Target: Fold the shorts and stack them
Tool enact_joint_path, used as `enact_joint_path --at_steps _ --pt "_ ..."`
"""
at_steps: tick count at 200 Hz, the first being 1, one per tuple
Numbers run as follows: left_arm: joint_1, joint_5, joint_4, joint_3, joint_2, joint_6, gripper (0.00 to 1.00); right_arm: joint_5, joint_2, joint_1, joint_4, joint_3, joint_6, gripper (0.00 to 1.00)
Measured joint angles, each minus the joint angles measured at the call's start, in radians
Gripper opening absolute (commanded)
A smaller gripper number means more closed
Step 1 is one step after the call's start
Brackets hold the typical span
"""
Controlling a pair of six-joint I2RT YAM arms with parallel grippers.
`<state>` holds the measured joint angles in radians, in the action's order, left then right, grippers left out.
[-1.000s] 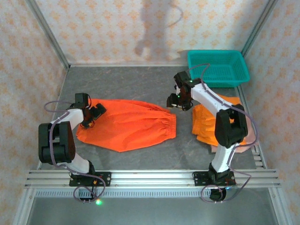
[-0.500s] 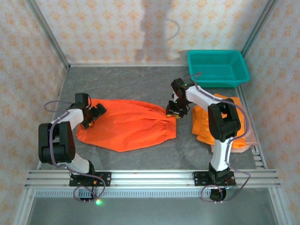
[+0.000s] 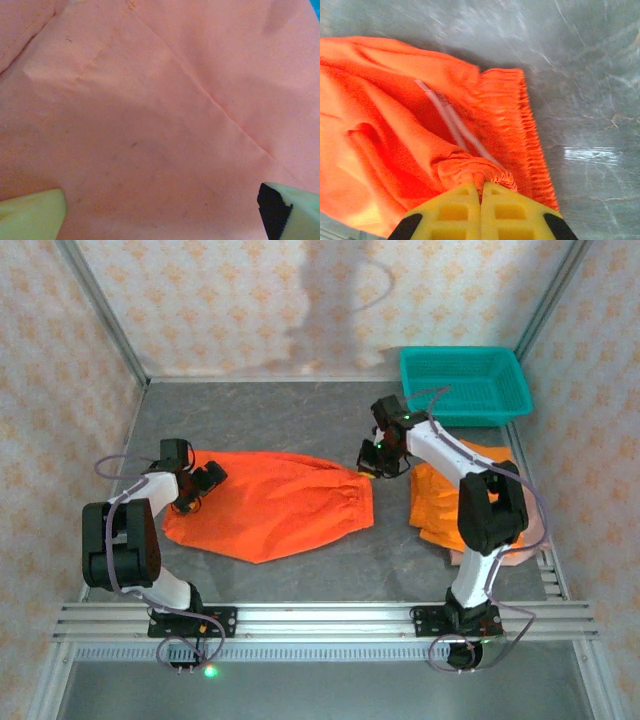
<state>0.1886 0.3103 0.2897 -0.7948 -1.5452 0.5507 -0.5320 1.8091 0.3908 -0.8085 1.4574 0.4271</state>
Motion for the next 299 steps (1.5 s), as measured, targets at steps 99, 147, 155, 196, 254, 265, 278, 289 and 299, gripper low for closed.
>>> enact_joint_path --at_steps 99,147,155,196,254,265,278,289,299 --pt "-0.005 -0.025 -0.014 0.009 0.000 0.001 1.00 0.015 0.306 -0.093 0.031 0.252 0.031 0.40" --pt "-0.005 -0.028 -0.021 0.011 0.000 0.001 1.00 0.015 0.340 -0.095 0.066 0.249 0.013 0.96" --pt "-0.005 -0.028 -0.021 0.011 0.000 0.001 1.00 0.015 0.310 -0.095 0.091 0.217 0.013 0.99" --pt "-0.005 -0.028 -0.024 0.013 0.000 0.001 1.00 -0.033 0.079 -0.098 0.203 -0.026 0.019 0.99" --pt "-0.005 -0.028 -0.029 0.016 0.000 0.001 1.00 -0.090 0.104 -0.076 0.269 -0.105 0.002 0.94" --pt "-0.005 -0.028 -0.030 0.016 0.000 0.001 1.00 -0.090 0.121 -0.063 0.268 -0.105 -0.007 0.92" --pt "-0.005 -0.028 -0.032 0.018 0.000 0.001 1.00 -0.090 0.139 -0.047 0.268 -0.105 -0.015 0.88" --pt "-0.005 -0.028 -0.034 0.018 0.000 0.001 1.00 -0.090 0.154 -0.034 0.268 -0.105 -0.019 0.85" --pt "-0.005 -0.028 -0.035 0.018 0.000 0.001 1.00 -0.090 0.166 -0.024 0.268 -0.105 -0.024 0.85"
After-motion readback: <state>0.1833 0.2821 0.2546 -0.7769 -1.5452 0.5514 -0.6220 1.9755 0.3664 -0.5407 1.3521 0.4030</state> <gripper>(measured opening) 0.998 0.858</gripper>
